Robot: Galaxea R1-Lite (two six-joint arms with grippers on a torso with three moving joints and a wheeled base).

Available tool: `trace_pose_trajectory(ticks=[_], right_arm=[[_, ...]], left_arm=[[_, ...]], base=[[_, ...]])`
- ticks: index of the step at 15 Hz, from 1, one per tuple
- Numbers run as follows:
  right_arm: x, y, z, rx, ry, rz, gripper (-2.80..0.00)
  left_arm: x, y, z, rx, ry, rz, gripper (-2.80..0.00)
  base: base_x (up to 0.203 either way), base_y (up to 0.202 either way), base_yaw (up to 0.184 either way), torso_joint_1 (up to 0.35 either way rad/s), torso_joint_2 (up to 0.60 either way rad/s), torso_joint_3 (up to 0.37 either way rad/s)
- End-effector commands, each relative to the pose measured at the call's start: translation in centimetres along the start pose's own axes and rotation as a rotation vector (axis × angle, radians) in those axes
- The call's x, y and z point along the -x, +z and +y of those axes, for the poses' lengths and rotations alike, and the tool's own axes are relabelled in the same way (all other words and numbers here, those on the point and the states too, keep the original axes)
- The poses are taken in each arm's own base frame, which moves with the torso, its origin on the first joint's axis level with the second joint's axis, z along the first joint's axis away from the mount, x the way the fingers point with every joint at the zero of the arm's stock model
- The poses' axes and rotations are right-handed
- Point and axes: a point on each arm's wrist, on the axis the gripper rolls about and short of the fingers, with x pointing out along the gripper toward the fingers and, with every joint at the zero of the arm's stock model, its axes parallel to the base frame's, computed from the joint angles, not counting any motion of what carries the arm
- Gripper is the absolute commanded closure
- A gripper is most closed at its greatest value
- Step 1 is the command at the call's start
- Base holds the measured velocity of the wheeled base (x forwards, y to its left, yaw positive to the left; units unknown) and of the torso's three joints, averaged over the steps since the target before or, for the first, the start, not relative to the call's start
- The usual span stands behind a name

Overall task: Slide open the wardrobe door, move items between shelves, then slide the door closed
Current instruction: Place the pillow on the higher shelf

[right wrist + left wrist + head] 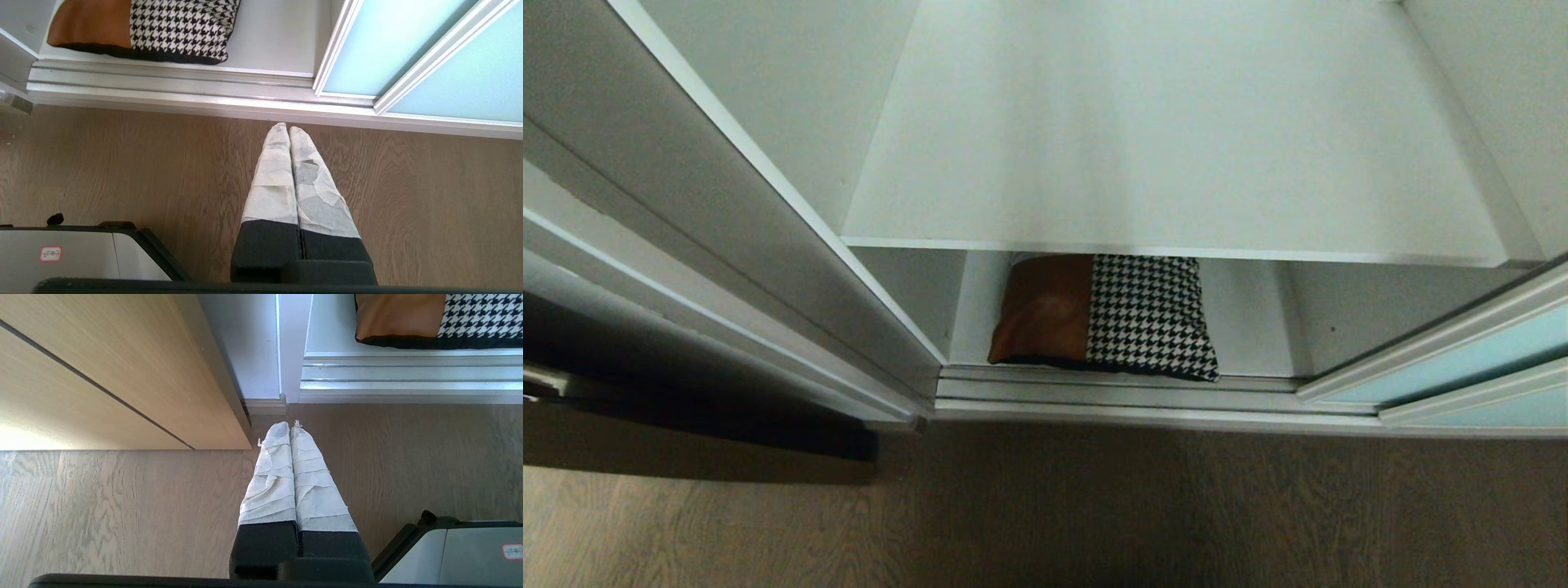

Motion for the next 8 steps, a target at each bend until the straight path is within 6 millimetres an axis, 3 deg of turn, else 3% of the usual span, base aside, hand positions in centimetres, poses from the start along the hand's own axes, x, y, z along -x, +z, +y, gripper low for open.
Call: trace_pose_trajectory(ticks=[1,8], right_arm=[[0.0,-0.04,0.0,0.0,0.0,0.0,0.0],[0.0,-0.03,0.0,0.0,0.0,0.0,0.0]], left_arm=[[-0.02,-0.04,0.0,0.001,0.0,0.003,0.0],[-0.02,-0.04,0.0,0.001,0.0,0.003,0.0]], base=[[0.0,0.0,0.0,0.0,0.0,0.0],[0.0,0.0,0.0,0.0,0.0,0.0]])
